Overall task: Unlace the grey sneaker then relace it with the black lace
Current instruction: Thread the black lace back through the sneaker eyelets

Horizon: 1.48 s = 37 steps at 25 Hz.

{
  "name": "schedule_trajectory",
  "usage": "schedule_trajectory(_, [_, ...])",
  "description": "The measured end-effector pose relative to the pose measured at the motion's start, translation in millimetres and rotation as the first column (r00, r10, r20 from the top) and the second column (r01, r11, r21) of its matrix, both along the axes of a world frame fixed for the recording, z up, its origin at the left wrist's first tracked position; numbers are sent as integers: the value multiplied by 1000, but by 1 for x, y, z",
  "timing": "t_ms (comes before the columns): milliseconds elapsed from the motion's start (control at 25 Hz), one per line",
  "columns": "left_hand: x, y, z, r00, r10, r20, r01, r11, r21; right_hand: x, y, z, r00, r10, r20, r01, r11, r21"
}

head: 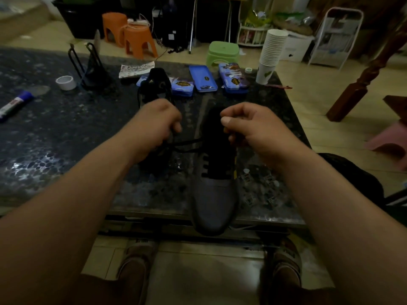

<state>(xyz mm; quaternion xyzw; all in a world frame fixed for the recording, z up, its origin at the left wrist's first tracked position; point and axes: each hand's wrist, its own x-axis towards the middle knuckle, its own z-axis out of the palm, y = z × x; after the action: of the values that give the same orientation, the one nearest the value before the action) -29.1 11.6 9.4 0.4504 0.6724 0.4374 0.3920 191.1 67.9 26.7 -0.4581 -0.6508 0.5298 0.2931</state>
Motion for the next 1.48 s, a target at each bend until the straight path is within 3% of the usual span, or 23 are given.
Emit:
schedule_trajectory(40, [2, -3, -1, 952, -120, -283, 114, 993, -37, 0, 1, 1, 1000, 7, 0, -7, 1000, 11])
schedule_trajectory(80, [3, -5, -2, 873, -227, -432, 206, 974, -96, -1, 3, 1, 1000, 11, 2, -11, 1000, 27])
schedule_trajectory(120, [2, -6, -4, 827, -284, -485, 251, 959, -134, -2, 3, 0, 1000, 11, -1, -11, 999, 40])
schedule_trajectory(280, [-20, -4, -6, 818, -59, -572, 71, 997, -1, -4, 4, -5, 998, -49, 37, 46, 996, 79])
schedule_trajectory(560, [-50, -6, -21, 401, 211, -891, -217, 967, 132, -1, 4, -13, 989, -86, 118, 79, 994, 69])
schedule_trajectory(720, [-57, -7, -33, 313, 236, -920, -296, 945, 142, 0, 3, -13, 991, -90, 100, 85, 995, 53])
schedule_trajectory(840, [-55, -8, -39, 323, 247, -914, -326, 935, 138, 0, 4, -13, 992, -87, 91, 84, 996, 39])
schedule_trajectory(920, [-44, -9, -35, 348, 340, -874, -282, 927, 248, 0, 4, -12, 993, -82, 85, 79, 996, 37])
schedule_trajectory(1000, [-24, -13, -32, 477, 350, -806, -82, 931, 356, 1, 3, -12, 994, -79, 73, 77, 996, 36])
schedule_trajectory(1080, [1, -19, -36, 650, 66, -757, 186, 952, 242, 1, 3, -12, 994, -85, 69, 84, 996, 29])
schedule_trajectory(1160, [17, -24, -46, 628, -189, -755, 324, 945, 33, 3, 2, -11, 994, -86, 70, 84, 996, 29])
schedule_trajectory(1280, [16, -23, -46, 602, -258, -755, 312, 947, -75, 4, -2, -11, 995, -79, 54, 78, 997, 27])
schedule_trajectory(1400, [10, -21, -30, 834, -264, -484, 245, 964, -103, 3, -4, -11, 994, -85, 74, 83, 996, 23])
schedule_trajectory(1480, [8, -26, -15, 934, -220, -280, 217, 975, -42, 4, -6, -8, 992, -100, 74, 96, 994, 54])
